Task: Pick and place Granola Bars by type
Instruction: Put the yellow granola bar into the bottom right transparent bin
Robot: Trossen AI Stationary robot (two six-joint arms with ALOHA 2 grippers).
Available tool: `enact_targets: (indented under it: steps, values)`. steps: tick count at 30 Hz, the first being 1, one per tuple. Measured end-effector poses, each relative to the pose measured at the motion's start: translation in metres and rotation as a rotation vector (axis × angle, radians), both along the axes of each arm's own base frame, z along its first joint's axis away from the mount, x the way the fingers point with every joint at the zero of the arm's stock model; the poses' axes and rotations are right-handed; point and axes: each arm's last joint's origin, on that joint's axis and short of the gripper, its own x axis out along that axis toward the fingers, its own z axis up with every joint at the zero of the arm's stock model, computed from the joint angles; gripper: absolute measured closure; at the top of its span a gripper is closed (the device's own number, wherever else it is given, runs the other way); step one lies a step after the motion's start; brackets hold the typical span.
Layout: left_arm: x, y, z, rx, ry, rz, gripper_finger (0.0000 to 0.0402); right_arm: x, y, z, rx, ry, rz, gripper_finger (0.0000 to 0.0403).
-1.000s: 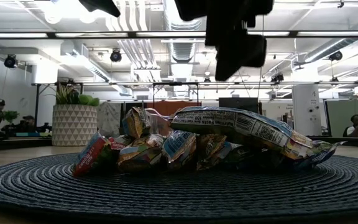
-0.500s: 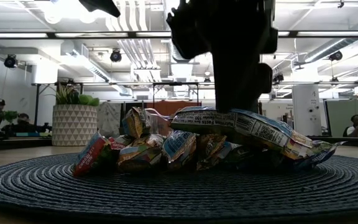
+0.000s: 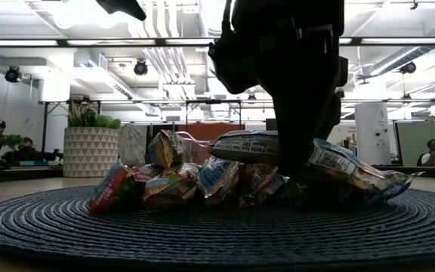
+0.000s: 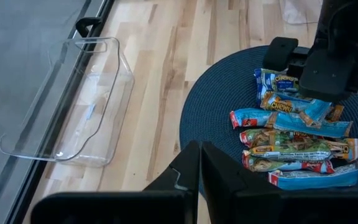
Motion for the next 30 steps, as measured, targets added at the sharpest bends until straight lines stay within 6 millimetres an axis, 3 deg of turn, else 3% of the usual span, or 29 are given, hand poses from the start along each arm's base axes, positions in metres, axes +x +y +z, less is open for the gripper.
enact_targets:
  steps: [8,17,24,30]
  values:
    - [0.000,0.000,0.000,0.000,0.000,0.000,0.0401,0.000,0.000,0.000,0.009,0.002,0.003,0.0304]
    - [0.000,0.000,0.000,0.000,0.000,0.000,0.0401,-0.001,0.000,0.006,0.015,-0.013,0.011,0.0346]
    - [0.000,0.000,0.000,0.000,0.000,0.000,0.0401,-0.004,-0.002,0.025,0.030,-0.057,0.010,0.0355]
    - [0.000,0.000,0.000,0.000,-0.001,0.000,0.0401,-0.012,-0.007,0.059,0.063,-0.135,-0.008,0.0356]
